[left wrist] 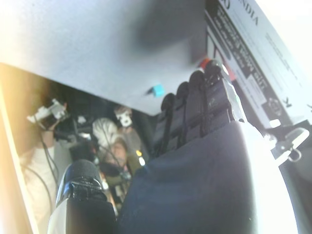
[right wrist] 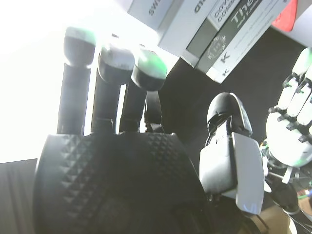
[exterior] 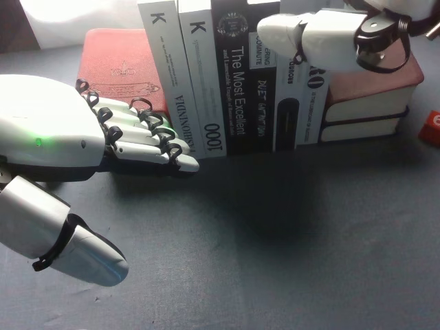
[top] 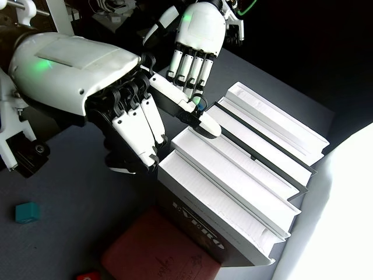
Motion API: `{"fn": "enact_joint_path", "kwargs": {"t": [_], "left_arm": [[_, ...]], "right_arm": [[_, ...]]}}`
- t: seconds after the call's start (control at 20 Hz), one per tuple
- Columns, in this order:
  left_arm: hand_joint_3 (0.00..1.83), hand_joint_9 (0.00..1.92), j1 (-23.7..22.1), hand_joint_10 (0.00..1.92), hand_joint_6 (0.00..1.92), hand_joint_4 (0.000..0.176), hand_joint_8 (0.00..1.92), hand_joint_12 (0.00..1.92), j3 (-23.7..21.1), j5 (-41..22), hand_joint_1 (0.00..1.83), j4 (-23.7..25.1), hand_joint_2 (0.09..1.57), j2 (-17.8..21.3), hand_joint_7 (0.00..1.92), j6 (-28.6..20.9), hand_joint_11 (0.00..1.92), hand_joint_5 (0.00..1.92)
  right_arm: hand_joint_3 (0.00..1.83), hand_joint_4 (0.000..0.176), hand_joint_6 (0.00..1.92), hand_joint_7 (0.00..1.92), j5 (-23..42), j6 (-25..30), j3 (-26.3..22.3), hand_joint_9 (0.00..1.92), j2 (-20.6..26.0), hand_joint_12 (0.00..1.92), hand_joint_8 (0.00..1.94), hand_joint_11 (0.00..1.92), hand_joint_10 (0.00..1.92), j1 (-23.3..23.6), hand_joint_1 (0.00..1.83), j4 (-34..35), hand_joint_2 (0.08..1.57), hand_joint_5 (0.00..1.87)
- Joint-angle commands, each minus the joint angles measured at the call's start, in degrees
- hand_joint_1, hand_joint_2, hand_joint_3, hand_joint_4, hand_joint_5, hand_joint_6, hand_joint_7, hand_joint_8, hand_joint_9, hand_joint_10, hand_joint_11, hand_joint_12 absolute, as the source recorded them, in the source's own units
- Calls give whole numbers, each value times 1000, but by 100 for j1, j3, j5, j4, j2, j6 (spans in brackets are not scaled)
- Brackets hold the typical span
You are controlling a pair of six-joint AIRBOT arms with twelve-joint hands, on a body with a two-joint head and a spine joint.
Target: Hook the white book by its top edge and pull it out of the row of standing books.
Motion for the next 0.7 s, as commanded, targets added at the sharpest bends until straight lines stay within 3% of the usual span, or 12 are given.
{"fn": "enact_joint_path", "kwargs": {"t": [0.0, 0.3, 0.65], "left_arm": [[6, 0, -53, 0, 0, 0, 0, 0, 23, 156, 0, -280, 1057, 19, 0, -19, 0, 0], [7, 0, -53, 0, 0, 0, 0, 0, 35, 145, 0, -281, 1060, 19, 0, -53, 0, 0], [9, 0, -57, 0, 0, 0, 0, 0, 29, 138, 0, -281, 1071, 19, 0, -80, 0, 0]], "right_arm": [[0, 0, 1, 1254, 387, -22, -41, 1196, 28, 1921, 1941, 917, 1921, 49, 0, -333, 1161, 293], [0, 0, 12, 1209, 304, -246, -168, 1145, 59, 1921, 1941, 820, 1921, 103, 0, 265, 1140, 375], [0, 0, 1, 1177, 345, -510, -356, 1101, 138, 1921, 1941, 716, 1921, 106, 0, 777, 1145, 327]]}}
